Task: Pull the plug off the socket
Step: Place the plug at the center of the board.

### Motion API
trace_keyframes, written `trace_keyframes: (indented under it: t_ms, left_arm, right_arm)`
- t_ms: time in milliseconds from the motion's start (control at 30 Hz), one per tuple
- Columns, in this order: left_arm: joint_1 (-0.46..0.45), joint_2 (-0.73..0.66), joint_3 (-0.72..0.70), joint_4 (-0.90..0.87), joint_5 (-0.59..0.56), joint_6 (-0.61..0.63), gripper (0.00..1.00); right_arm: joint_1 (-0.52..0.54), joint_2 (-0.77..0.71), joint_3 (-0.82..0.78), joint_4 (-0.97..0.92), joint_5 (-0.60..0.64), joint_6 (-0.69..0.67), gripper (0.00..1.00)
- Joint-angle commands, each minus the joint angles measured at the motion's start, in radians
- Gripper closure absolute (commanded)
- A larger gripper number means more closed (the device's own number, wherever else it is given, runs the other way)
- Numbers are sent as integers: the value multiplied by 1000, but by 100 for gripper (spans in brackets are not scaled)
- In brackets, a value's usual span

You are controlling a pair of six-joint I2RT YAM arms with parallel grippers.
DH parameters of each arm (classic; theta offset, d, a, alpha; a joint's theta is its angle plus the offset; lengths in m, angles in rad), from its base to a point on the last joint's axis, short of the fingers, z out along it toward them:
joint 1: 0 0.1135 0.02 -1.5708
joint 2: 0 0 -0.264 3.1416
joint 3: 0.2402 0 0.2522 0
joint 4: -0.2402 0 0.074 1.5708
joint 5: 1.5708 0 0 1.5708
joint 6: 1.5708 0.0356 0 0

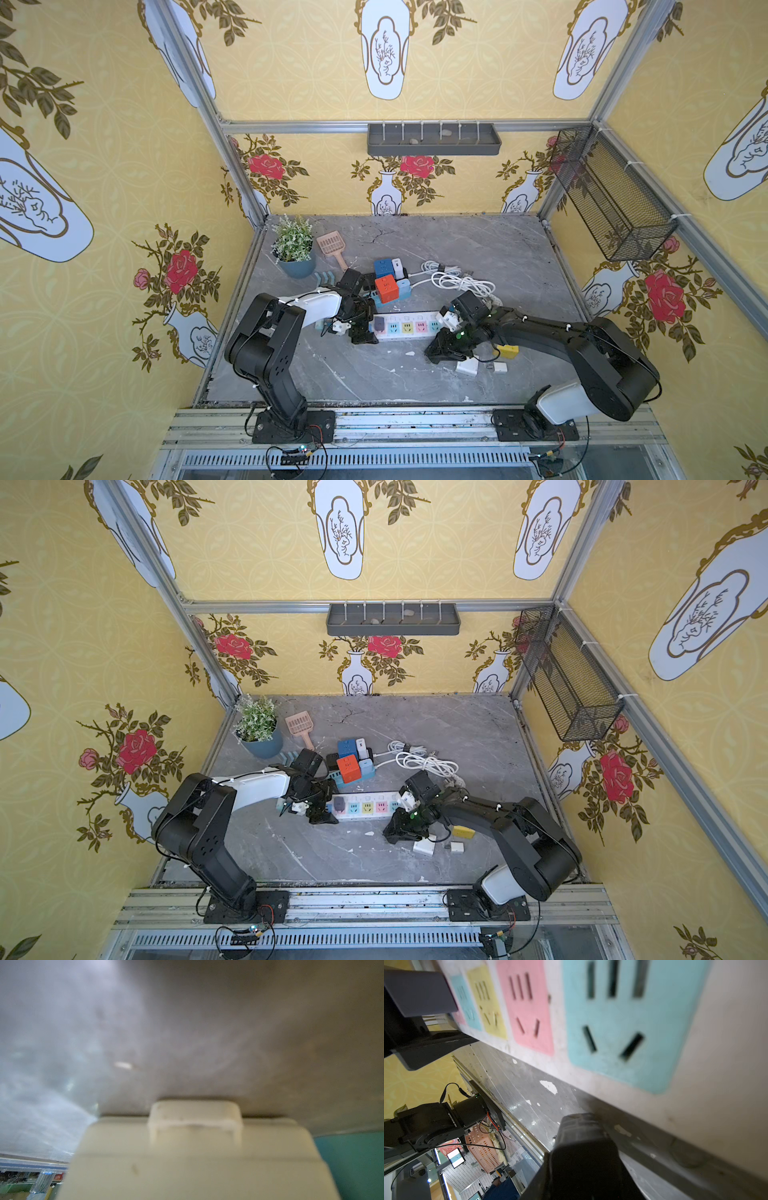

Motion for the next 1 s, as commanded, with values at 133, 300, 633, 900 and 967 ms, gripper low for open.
trace_keyframes:
  t_ms: [133, 300, 633, 900, 967]
  left_arm:
    - [2, 33, -11, 98, -264, -416, 92]
    - [2, 31, -12, 94, -265, -414, 92]
    - [2, 27, -16, 91, -264, -408, 92]
    - [2, 24, -19, 90, -259, -397, 91]
    - [2, 25, -18, 88, -256, -394, 91]
  right_arm:
    - [-9, 18, 7, -20, 10, -2, 49]
    - [-9, 0, 12, -45, 25, -8, 42]
    - [-9, -60, 59, -160, 87, -44, 32]
    - [-9, -103, 96, -240, 127, -83, 30]
    - [-8, -108, 104, -255, 136, -93, 30]
